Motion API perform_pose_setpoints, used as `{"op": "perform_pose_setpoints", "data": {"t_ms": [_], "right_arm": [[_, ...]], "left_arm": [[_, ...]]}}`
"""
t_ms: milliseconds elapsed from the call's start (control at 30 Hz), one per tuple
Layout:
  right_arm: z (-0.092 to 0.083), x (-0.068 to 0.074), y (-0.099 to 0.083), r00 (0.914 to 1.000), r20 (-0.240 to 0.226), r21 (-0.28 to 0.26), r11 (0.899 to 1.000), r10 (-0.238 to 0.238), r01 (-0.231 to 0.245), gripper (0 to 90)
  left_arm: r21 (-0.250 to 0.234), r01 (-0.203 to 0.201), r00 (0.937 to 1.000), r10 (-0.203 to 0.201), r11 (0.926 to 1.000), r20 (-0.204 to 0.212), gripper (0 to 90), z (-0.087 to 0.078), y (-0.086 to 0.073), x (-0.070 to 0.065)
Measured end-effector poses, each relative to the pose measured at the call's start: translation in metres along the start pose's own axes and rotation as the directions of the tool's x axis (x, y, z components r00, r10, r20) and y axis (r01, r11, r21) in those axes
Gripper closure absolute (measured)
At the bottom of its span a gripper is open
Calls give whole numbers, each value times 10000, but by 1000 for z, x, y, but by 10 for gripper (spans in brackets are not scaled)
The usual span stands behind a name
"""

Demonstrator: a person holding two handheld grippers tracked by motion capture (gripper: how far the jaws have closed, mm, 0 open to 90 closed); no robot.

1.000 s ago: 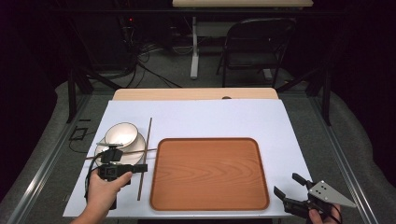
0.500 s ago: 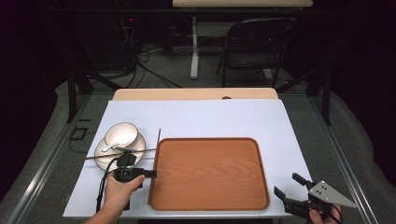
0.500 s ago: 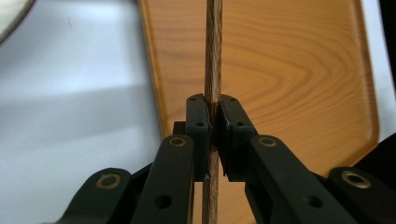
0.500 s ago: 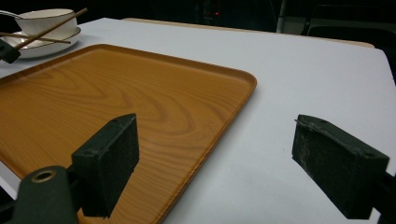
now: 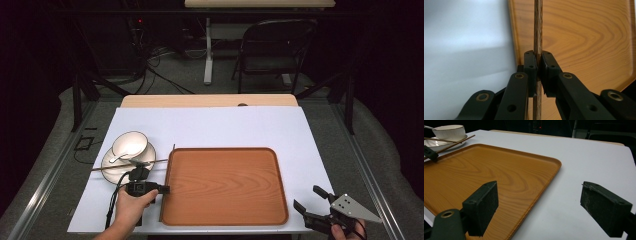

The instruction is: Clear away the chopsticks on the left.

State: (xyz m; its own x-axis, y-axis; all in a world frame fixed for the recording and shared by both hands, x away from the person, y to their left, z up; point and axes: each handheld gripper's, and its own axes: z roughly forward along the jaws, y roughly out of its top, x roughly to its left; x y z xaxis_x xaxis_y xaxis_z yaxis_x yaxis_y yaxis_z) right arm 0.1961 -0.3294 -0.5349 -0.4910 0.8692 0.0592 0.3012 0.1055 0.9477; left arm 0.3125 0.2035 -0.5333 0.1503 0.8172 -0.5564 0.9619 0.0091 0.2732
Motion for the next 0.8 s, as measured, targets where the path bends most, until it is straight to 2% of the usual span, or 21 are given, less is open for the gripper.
{"op": "perform_pose_setpoints", "data": {"t_ms": [200,267,333,367,533,800], "right_arm": [[0,0,0,10000,-1,3,10000,-11,11,143],[0,0,0,10000,-4,-13,10000,-10,10,143],[0,0,0,10000,3,-9,10000,-9,9,142],[0,0,0,10000,1,-13,10000,-19,19,143],[0,0,0,10000,-12,-30,10000,-13,13,143],[-1,0,0,10000,-9,-18,10000,7,-7,143]], "left_arm": [[2,330,9994,-330,9995,-64,834,1,1,1],[79,325,9994,-324,9994,-74,833,1,1,2],[160,455,9990,-455,9988,20,833,2,1,1],[218,390,9992,-391,9990,77,833,3,0,2],[435,799,9959,-816,9958,385,832,12,-2,1],[342,950,9938,-968,9949,545,829,15,0,1]]}}
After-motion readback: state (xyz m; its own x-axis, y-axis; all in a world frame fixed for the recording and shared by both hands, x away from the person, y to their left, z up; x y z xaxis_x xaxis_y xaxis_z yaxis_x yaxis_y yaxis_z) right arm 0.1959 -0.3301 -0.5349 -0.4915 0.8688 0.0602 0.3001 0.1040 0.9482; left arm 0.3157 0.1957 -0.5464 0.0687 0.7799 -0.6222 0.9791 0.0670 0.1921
